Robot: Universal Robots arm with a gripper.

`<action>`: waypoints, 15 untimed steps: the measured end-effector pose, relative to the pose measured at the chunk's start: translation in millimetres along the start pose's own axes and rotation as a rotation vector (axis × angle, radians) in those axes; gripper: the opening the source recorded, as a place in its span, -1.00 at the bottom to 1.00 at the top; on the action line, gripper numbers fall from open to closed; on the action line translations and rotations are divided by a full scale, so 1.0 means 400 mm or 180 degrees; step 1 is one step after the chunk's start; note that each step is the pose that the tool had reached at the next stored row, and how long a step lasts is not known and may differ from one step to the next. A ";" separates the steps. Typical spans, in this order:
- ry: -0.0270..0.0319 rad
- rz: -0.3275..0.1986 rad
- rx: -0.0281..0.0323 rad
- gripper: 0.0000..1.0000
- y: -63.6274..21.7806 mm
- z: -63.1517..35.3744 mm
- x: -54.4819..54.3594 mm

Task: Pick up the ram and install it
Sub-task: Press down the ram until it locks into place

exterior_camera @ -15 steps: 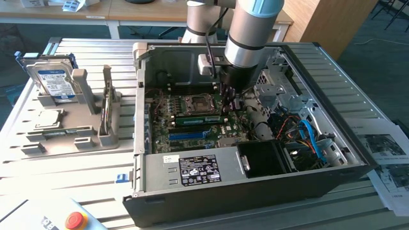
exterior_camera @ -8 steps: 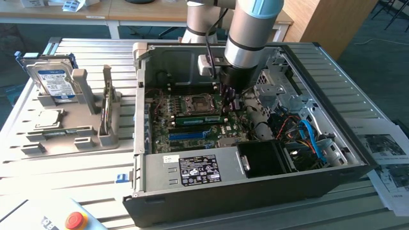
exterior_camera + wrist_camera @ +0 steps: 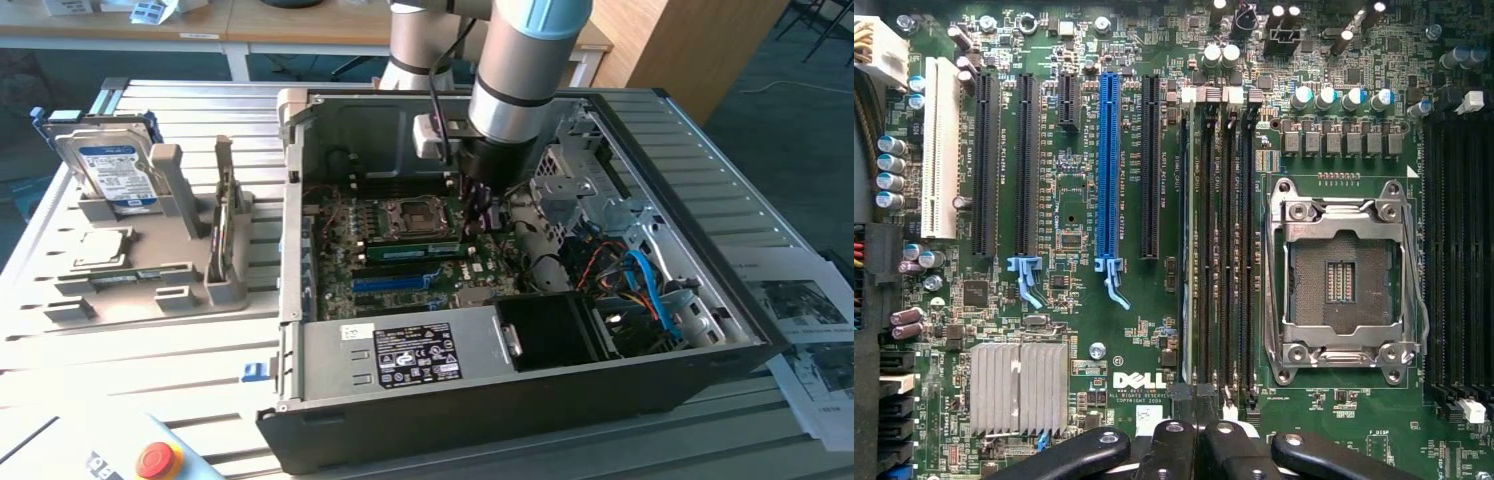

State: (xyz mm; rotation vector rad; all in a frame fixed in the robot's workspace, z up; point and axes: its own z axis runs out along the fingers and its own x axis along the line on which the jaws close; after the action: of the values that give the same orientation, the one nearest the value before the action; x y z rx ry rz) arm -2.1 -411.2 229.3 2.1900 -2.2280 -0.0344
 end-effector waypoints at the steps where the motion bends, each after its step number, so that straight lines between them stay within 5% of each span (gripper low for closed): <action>1: 0.0000 0.0000 0.0000 -0.80 0.000 0.001 0.000; 15: 0.0001 0.0000 0.0000 -0.80 0.000 0.006 0.000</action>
State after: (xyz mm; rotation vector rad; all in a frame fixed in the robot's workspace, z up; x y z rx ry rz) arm -2.2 -411.2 226.9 2.1898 -2.2278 -0.0342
